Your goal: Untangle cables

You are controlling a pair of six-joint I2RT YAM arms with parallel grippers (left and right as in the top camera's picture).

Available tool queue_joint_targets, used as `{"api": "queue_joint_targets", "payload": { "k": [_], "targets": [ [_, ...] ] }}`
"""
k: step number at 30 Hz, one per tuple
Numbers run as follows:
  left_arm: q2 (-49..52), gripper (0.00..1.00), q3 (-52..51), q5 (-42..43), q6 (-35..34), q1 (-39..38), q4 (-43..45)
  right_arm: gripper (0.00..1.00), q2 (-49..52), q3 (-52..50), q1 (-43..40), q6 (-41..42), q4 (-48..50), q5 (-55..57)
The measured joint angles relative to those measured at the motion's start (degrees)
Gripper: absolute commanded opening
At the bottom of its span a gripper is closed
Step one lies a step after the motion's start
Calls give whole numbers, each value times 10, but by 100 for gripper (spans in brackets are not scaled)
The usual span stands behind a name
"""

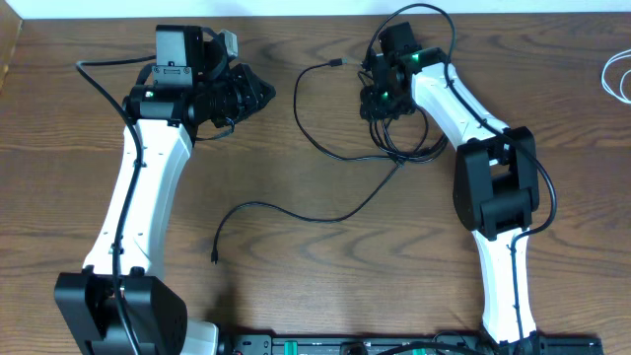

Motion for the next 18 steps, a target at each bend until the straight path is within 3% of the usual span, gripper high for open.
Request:
{"api": "queue_joint_targets", "payload": {
  "k": [5,11,12,18],
  "targets": [
    [0,17,0,-1,0,0,0,2,0,0,6,-2,24,-9],
    [0,17,0,-1,0,0,-2,1,0,0,10,-3,16,-61],
    [0,23,0,-1,0,0,-5,1,-2,0,10,-3,15,-71],
    [0,33,0,-3,2,-14,-18,1,-74,-1,1,-2,2,-134]
  ]
}}
